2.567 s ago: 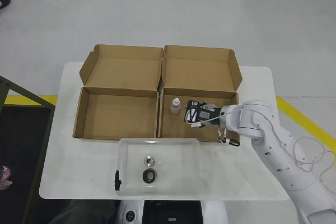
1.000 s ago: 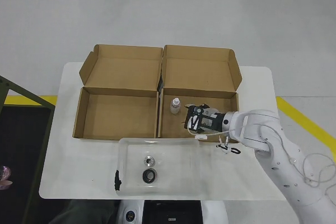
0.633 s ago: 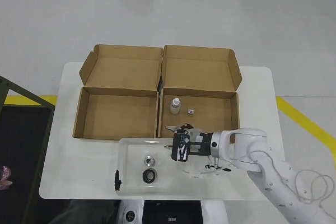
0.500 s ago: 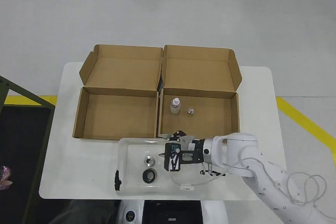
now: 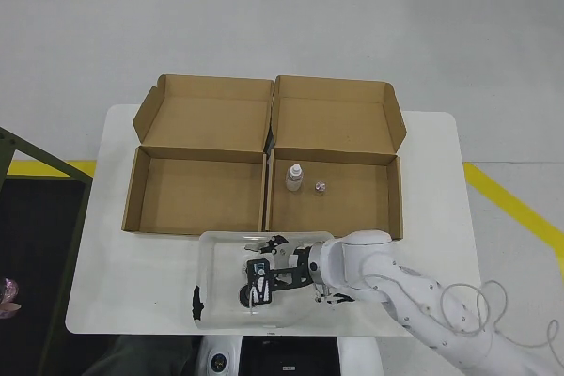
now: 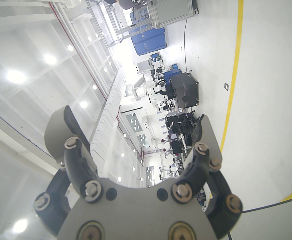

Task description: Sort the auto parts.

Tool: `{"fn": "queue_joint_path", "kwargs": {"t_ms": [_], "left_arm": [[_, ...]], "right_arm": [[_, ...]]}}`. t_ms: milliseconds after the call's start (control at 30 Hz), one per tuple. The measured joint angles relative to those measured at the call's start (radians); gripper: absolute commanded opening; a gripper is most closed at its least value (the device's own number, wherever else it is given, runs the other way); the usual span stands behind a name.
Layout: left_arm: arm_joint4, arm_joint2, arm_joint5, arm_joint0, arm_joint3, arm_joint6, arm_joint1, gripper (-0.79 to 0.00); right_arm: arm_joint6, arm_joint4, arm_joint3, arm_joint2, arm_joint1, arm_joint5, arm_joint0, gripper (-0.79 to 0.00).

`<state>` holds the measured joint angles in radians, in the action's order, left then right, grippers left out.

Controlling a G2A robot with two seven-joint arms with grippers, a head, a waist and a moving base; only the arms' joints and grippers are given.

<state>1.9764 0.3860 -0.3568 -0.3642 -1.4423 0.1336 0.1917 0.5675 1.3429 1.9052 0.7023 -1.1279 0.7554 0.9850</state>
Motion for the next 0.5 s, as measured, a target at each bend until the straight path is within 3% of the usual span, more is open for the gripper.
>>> {"fn": "queue_joint_path", "kwargs": {"t_ms": [500], "left_arm": [[0.000, 0.000, 0.000, 0.000, 0.000, 0.000, 0.000, 0.000]], "right_arm": [[0.028, 0.029, -0.080, -0.054, -0.023, 0.001, -0.020, -0.419]]}}
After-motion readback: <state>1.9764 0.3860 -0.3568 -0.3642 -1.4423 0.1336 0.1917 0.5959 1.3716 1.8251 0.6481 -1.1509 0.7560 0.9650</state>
